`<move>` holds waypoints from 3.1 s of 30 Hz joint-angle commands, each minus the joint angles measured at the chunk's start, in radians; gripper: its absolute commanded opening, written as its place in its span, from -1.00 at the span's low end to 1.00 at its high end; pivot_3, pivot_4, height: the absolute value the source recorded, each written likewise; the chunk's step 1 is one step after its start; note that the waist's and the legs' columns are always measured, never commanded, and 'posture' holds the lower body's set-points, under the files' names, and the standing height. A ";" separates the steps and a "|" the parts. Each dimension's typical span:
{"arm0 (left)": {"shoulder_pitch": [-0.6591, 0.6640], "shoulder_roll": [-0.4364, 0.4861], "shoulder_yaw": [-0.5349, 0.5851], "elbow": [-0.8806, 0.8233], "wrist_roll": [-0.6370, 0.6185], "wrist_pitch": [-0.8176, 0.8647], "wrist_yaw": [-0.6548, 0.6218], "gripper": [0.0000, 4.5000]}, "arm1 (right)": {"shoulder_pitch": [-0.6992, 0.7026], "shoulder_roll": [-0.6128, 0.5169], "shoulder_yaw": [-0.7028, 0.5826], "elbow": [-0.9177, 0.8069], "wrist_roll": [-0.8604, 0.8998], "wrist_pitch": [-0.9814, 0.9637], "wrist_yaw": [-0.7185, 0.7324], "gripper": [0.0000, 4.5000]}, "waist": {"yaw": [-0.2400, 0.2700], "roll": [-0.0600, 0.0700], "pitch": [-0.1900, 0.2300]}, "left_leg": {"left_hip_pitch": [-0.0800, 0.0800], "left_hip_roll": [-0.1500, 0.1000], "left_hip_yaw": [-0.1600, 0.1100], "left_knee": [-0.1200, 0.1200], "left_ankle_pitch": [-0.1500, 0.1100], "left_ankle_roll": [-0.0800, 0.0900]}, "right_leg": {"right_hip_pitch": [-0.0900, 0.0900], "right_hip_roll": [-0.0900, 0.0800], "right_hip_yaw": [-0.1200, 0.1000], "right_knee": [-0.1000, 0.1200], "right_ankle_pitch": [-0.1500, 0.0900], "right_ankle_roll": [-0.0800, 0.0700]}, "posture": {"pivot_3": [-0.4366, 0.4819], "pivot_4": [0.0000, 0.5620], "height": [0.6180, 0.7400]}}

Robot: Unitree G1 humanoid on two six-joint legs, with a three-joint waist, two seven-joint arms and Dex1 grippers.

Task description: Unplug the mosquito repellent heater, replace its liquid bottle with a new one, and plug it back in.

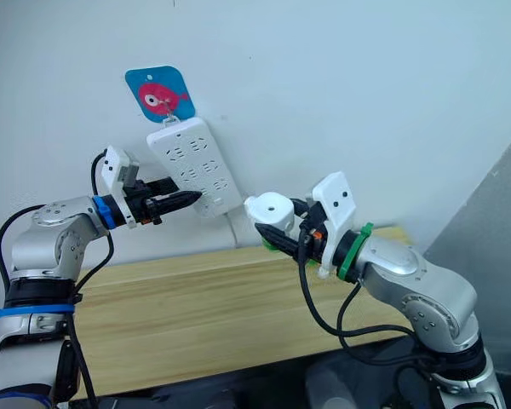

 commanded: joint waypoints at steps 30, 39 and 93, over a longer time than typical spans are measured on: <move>0.001 -0.017 0.034 -0.138 -0.058 0.091 0.064 -0.43 | -0.313 0.327 0.143 0.392 -0.425 0.003 -0.054 0.30 | 0.006 -0.001 -0.001 | -0.001 -0.002 -0.009 0.002 0.000 0.000 | 0.002 -0.003 -0.009 0.001 0.003 -0.005 | -0.51 -0.69 1.00; 0.001 -0.020 0.031 -0.137 -0.059 0.095 0.064 -0.43 | -0.325 0.365 0.136 0.418 -0.464 -0.004 -0.044 0.30 | 0.006 -0.001 -0.001 | -0.001 -0.002 -0.011 0.002 0.000 0.000 | 0.003 -0.003 -0.010 0.001 0.003 -0.005 | -0.51 -0.69 1.00; 0.050 -0.039 0.053 -0.211 -0.080 0.159 0.061 -0.43 | -0.413 0.554 0.183 0.748 -0.657 -0.259 0.096 0.30 | -0.029 0.000 -0.001 | 0.005 0.001 -0.021 0.003 0.002 -0.001 | 0.003 0.002 -0.019 0.017 -0.001 -0.008 | -0.47 -0.70 1.00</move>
